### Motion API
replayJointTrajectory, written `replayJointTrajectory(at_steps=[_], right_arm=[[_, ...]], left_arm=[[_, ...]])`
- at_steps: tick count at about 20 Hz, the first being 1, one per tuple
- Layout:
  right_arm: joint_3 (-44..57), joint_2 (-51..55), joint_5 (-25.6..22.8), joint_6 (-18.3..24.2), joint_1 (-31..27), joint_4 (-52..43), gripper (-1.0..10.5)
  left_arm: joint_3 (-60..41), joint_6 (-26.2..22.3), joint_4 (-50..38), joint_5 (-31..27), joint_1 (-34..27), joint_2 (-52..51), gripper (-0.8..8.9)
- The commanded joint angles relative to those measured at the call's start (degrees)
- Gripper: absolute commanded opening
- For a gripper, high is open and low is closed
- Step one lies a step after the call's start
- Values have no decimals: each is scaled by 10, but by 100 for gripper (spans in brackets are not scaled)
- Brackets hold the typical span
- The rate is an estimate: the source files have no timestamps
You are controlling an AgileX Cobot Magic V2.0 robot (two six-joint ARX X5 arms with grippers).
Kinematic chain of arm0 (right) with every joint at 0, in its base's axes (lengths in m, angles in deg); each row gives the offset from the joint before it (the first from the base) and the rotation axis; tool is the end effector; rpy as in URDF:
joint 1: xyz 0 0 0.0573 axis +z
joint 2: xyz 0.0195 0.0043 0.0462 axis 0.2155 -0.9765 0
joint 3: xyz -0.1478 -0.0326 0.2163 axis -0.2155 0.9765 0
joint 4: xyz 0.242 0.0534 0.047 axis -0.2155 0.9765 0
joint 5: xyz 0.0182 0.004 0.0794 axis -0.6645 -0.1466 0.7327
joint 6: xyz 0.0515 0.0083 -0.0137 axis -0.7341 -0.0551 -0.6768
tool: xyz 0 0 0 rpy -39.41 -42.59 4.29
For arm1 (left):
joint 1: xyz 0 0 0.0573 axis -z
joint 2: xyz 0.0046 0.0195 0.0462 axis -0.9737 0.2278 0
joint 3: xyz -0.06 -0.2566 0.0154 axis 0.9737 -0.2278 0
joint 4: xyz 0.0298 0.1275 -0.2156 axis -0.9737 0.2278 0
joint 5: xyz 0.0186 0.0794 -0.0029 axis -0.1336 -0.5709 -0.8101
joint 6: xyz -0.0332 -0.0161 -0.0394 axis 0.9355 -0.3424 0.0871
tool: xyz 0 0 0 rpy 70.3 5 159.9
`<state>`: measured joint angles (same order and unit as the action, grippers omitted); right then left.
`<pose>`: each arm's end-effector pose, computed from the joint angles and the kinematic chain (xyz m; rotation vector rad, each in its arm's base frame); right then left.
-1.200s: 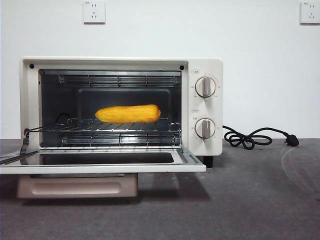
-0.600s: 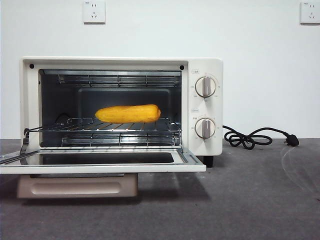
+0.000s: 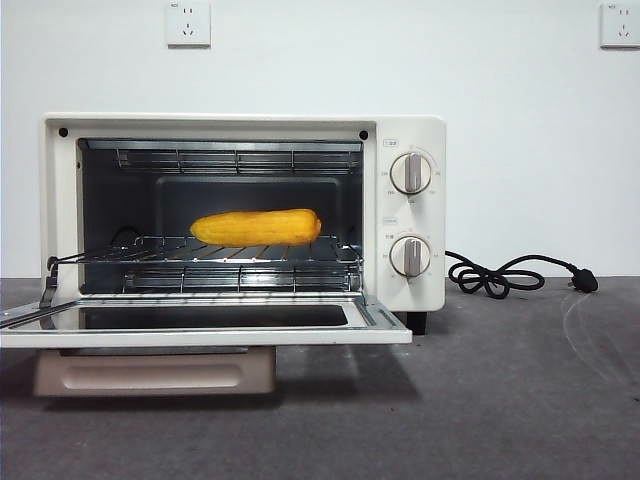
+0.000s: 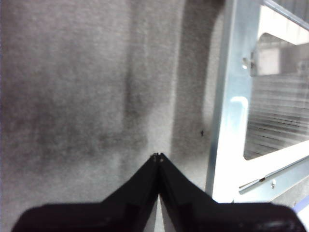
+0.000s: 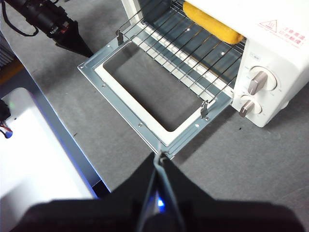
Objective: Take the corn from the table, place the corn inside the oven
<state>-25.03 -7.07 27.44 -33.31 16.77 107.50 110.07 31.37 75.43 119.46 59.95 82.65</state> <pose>0.1542 0.0984 0.3891 -0.2358 0.7514 0.9166 0.2221 0.0487 0.1456 -0.6289 1.2925 -0.3369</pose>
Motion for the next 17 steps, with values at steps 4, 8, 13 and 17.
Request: replayJointTrajectory(at_steps=[4,8,13,17], right_arm=[[0,0,2,6,0,-3,-9],[0,0,2,6,0,-2,-9],[0,0,2,5,0,-2,-9],[0,0,2,5,0,-2,-9]], left_arm=[[-3,0,7,9,23,33,-8],[-3,-19,14,61,33,63,-8],[1,-39,19,157,18,64,-8],[30,-44,42,200,2,64,-8]])
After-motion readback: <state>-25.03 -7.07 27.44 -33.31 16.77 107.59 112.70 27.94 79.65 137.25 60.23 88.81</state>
